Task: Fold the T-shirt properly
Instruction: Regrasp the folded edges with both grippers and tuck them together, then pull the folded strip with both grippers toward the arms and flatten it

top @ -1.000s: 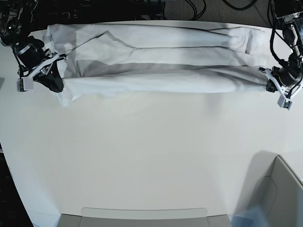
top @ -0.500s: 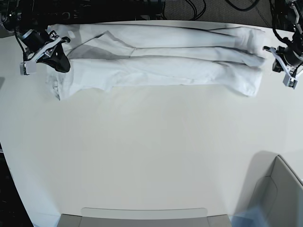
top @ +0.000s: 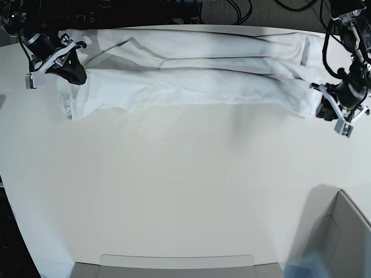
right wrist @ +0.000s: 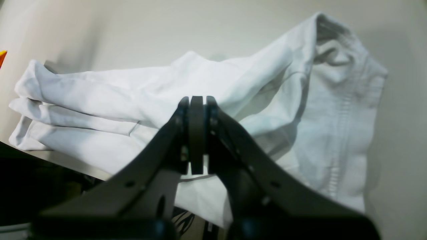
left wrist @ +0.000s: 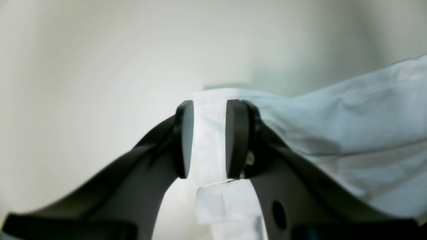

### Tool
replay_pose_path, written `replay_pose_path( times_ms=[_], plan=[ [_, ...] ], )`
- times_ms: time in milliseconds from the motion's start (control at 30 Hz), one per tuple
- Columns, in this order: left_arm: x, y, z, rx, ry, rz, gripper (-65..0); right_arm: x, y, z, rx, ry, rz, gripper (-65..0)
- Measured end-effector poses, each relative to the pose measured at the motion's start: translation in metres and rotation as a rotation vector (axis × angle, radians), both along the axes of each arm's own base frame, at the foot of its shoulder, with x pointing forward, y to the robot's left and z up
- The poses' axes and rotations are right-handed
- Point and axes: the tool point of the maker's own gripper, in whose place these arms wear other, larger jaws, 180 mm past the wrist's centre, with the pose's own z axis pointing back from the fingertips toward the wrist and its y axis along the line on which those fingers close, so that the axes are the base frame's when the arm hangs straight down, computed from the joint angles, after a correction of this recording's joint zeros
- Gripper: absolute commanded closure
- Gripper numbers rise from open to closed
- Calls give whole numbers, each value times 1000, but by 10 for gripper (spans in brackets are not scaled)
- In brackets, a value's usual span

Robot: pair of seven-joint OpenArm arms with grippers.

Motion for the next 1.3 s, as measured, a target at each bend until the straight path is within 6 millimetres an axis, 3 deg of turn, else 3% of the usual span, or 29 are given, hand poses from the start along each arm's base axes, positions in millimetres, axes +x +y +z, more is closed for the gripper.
replay_pose_path(
  times_ms=[233, 433, 933, 1067, 1167, 1300],
  plan=[
    [25, -11, -59, -81, 136, -1, -158, 3, 1, 2, 7, -11, -4, 0],
    [7, 4, -85, -87, 213, 33, -158, 4, 0, 2, -1, -11, 0, 0],
    [-4, 17, -87, -64, 231, 44, -159, 6, 0, 4, -3, -20, 0, 0],
    [-2, -9, -109, -102, 227, -23, -137, 7, 0, 4, -2, -21, 0, 0],
    [-10, -21, -124, -106, 263, -96, 0, 10, 1, 5, 1, -31, -1, 0],
    [-8, -30, -123, -136, 243, -150, 0, 10, 1, 6, 1, -32, -1, 0]
  ],
)
